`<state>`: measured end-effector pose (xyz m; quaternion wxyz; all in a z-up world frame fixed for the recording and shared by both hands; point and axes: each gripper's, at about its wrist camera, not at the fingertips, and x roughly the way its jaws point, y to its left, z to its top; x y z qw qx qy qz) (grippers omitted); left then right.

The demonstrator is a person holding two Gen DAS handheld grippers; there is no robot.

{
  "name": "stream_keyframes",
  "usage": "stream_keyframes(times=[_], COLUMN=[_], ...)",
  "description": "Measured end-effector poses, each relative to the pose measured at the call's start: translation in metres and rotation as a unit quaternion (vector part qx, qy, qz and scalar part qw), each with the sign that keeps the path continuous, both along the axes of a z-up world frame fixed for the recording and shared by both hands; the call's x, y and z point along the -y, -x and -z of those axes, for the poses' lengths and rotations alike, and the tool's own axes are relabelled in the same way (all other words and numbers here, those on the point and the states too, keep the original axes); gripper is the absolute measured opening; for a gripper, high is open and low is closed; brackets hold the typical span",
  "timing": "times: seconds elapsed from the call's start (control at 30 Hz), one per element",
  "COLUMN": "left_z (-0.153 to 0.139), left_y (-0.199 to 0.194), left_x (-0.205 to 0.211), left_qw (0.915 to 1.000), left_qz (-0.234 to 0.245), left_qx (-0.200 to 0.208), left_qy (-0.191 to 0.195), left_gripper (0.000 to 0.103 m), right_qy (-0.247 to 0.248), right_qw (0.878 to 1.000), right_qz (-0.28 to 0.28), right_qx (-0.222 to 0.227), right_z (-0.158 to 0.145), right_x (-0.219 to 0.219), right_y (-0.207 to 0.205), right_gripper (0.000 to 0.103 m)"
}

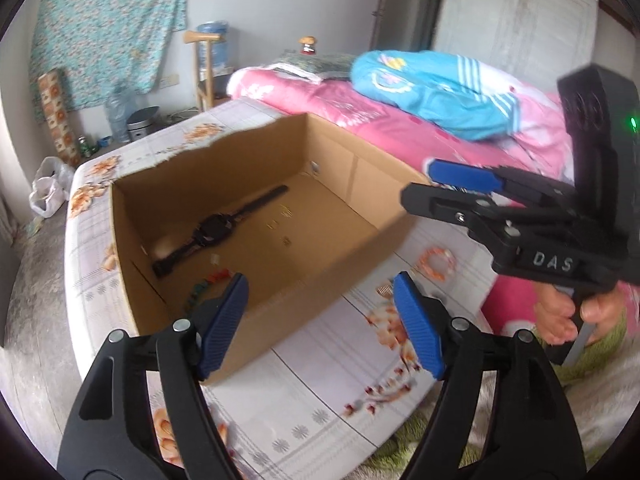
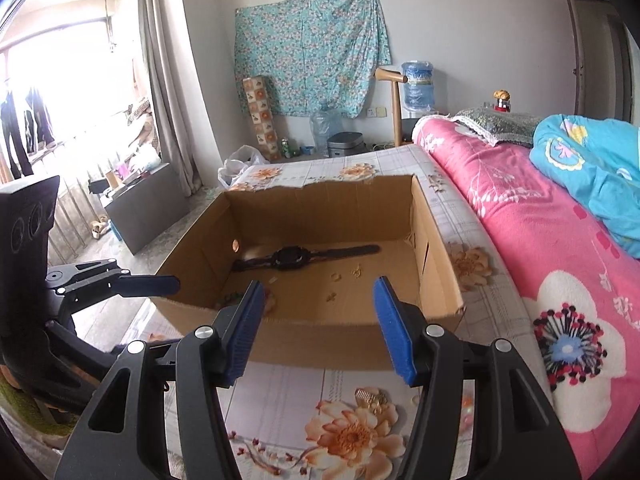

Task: Organize jewelry
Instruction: 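Withdraw both grippers from the box toward the flower mat, then close the left gripper on a gold charm while the right reaches for a gold ring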

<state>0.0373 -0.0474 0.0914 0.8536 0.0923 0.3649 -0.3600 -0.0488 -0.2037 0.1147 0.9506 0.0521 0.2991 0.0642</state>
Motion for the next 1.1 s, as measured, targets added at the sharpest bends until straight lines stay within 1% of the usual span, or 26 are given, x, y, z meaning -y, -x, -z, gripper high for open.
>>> stream_keyframes(times=[0.17,0.27,0.43,0.5,0.63,0.7,0.73,0.8,0.87,0.9,0.97,1.03,1.1], left_z=[0.022,0.037,0.062,0.07,0.086,0.09,0.093,0.097,0.1,0.102,0.105,0.108,0.108], left_y=[0.012,0.013,0.018,0.019,0.02,0.02,0.021,0.02,0.021,0.021,0.021,0.019,0.015], left_x=[0.002,0.008,0.021,0.026,0.036,0.039,0.041,0.045,0.052,0.057,0.068,0.08,0.087], left_qw=[0.9995,0.9993,0.9988,0.9985,0.9978,0.9978,0.9977,0.9976,0.9971,0.9966,0.9945,0.9913,0.9903], left_qz=[0.003,-0.001,0.004,0.006,0.012,0.013,0.017,0.024,0.032,0.037,0.044,0.06,0.074], left_qx=[-0.03,-0.038,-0.034,-0.033,-0.039,-0.04,-0.042,-0.043,-0.034,-0.025,-0.004,0.012,0.016], left_qy=[0.006,-0.005,-0.035,-0.043,-0.051,-0.051,-0.05,-0.049,-0.059,-0.07,-0.095,-0.116,-0.117], left_gripper=[0.072,0.072,0.072,0.072,0.072,0.071,0.068,0.064,0.053,0.051,0.041,0.034,0.03], right_qy=[-0.004,-0.002,-0.014,-0.015,-0.021,-0.022,-0.023,-0.022,-0.021,-0.021,-0.025,-0.027,-0.031], right_qw=[0.999,0.998,0.991,0.989,0.986,0.986,0.985,0.985,0.984,0.984,0.984,0.984,0.984], right_qz=[0.011,0.023,0.029,0.034,0.043,0.048,0.049,0.051,0.053,0.054,0.056,0.058,0.06], right_qx=[-0.037,-0.065,-0.129,-0.147,-0.157,-0.16,-0.161,-0.164,-0.167,-0.167,-0.168,-0.168,-0.168], right_z=[0.022,0.039,0.071,0.081,0.089,0.093,0.093,0.095,0.098,0.099,0.101,0.102,0.102], right_x=[0.01,0.019,0.029,0.031,0.035,0.037,0.039,0.04,0.042,0.043,0.047,0.051,0.054], right_y=[0.015,0.024,0.031,0.031,0.03,0.029,0.027,0.024,0.022,0.02,0.018,0.016,0.014], right_gripper=[0.056,0.056,0.056,0.056,0.055,0.05,0.048,0.041,0.036,0.033,0.031,0.03,0.03])
